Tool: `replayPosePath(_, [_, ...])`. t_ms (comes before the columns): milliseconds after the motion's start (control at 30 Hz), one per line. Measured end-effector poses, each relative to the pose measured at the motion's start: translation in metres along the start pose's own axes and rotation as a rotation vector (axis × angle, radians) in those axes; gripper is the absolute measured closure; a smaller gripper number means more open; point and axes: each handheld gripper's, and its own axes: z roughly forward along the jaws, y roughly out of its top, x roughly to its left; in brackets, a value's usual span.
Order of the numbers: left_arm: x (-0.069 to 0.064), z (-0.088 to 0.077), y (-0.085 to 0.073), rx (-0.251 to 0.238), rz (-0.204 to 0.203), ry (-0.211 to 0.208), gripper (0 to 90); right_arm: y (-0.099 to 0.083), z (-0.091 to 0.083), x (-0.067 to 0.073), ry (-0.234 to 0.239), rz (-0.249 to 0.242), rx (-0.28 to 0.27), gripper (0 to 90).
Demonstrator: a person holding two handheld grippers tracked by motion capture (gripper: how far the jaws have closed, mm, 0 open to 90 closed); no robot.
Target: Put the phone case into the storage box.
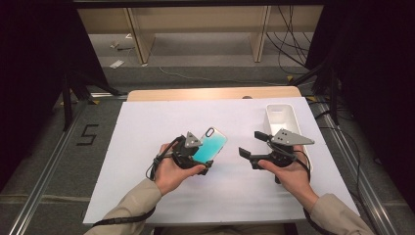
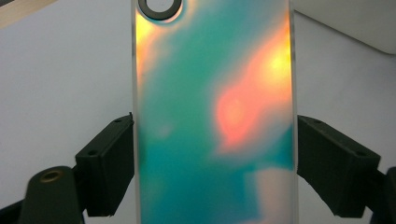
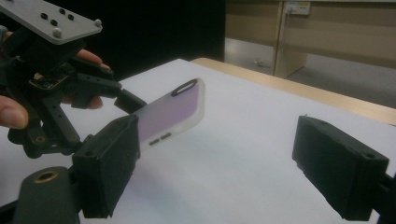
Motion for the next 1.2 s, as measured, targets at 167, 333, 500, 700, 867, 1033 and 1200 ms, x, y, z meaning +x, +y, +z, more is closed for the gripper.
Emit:
replayPosePath(167, [-0.003,0.000,0.000,-0.002,0.008,0.001,17.2,0.003,0.008,0.002,0.003,0.001,0.004,16.0])
replayPosePath(333, [-0.007,0.000,0.001,-0.004,0.018,-0.008,17.2,0.005,0.014,0.003,0.007,0.000,0.009,16.0])
replayPosePath(500, [-0.010,0.001,0.001,-0.006,0.024,-0.011,17.2,0.007,0.020,0.005,0.011,0.000,0.009,16.0])
replayPosePath(700, [-0.013,0.002,0.001,-0.007,0.030,-0.018,17.2,0.010,0.027,0.006,0.011,0.001,0.009,16.1])
replayPosePath(867, [-0.014,0.002,0.002,-0.008,0.030,-0.020,17.2,0.011,0.032,0.006,0.015,0.004,0.017,16.2])
replayPosePath(1033, [-0.017,0.002,0.002,-0.016,0.035,-0.023,17.2,0.013,0.037,0.006,0.015,0.005,0.018,16.2])
replayPosePath(1200, [-0.021,0.003,0.003,-0.019,0.041,-0.028,17.2,0.014,0.042,0.006,0.015,0.007,0.023,16.2])
